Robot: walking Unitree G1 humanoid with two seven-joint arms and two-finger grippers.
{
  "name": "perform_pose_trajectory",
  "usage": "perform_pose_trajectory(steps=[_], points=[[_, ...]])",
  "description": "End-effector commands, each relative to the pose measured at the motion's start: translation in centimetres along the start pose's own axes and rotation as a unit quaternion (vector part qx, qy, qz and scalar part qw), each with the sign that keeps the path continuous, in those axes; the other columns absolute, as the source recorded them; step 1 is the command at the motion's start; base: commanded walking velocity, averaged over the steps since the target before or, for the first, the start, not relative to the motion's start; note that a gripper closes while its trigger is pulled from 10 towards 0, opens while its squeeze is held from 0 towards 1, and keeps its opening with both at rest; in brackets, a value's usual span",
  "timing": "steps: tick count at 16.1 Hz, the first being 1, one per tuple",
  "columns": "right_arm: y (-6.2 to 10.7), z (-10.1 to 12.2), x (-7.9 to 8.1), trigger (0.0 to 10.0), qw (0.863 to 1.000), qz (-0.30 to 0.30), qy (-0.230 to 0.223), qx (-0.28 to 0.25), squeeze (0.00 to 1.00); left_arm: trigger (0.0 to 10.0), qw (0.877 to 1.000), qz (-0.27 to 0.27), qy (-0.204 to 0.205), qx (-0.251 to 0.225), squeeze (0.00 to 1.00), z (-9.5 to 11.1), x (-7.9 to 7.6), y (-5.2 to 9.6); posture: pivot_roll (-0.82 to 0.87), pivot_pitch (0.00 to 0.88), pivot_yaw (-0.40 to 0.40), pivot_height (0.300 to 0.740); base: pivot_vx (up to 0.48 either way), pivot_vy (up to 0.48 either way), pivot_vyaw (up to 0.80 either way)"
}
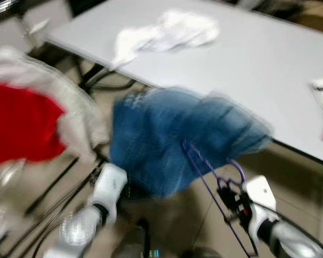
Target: Hang hanger
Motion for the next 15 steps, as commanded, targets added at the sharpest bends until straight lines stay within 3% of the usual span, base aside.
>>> perform_pose_trajectory(steps=[1,3,4,6,9,12,15], points=[[0.6,0.0,0.1,10.0,1.000,0.003,0.004,0.003,0.00,10.0,1.000,-0.021,-0.011,-0.006,0.00,0.2,-1.3,0.4,-0.07,0.326,-0.036,0.740,0.000,0.000,0.80],[1.0,-0.5,0.2,10.0,1.000,0.006,0.005,0.013,0.00,10.0,1.000,-0.025,-0.010,-0.010,0.00,0.2,-1.7,0.6,-0.07,0.326,-0.040,0.740,0.000,0.000,0.80],[0.8,-0.3,-0.3,10.0,1.000,0.002,0.008,0.013,0.00,10.0,0.999,-0.016,-0.004,-0.027,0.00,1.0,-1.6,0.0,-0.07,0.294,-0.038,0.740,0.000,0.000,0.80],[-0.4,0.5,-2.0,10.0,0.999,-0.037,-0.027,-0.008,0.00,10.0,0.998,0.020,0.010,-0.065,0.00,3.1,-0.4,-1.8,-0.07,0.237,-0.024,0.740,0.000,0.000,0.00],[-2.0,-1.0,-3.4,10.0,0.996,-0.085,-0.017,0.014,0.00,10.0,0.994,0.032,0.003,-0.100,0.00,5.3,1.1,-3.7,-0.05,0.125,0.000,0.740,0.000,-0.100,0.00],[-3.6,-4.4,-5.5,10.0,0.983,-0.159,-0.071,0.066,0.00,10.0,0.994,0.046,0.006,-0.101,0.00,5.7,3.0,-5.3,-0.05,0.057,0.020,0.740,0.000,-0.420,-0.75],[-4.0,-5.2,-5.8,10.0,0.978,-0.171,-0.087,0.076,0.00,10.0,0.994,0.058,-0.013,-0.090,0.00,4.8,3.9,-5.8,-0.04,0.032,0.017,0.740,0.000,-0.426,-0.80]])
Point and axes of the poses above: a point about 5 cm out from each wrist's last joint towards the gripper, its own y axis pointing back from the gripper into the wrist, its own z axis along the axis of the wrist's last joint, x = y × z, the point moved 5 cm from there along -y, pointing out of the wrist towards the gripper, and after that the axes turned 15 degrees about y, right-handed, at the moved point
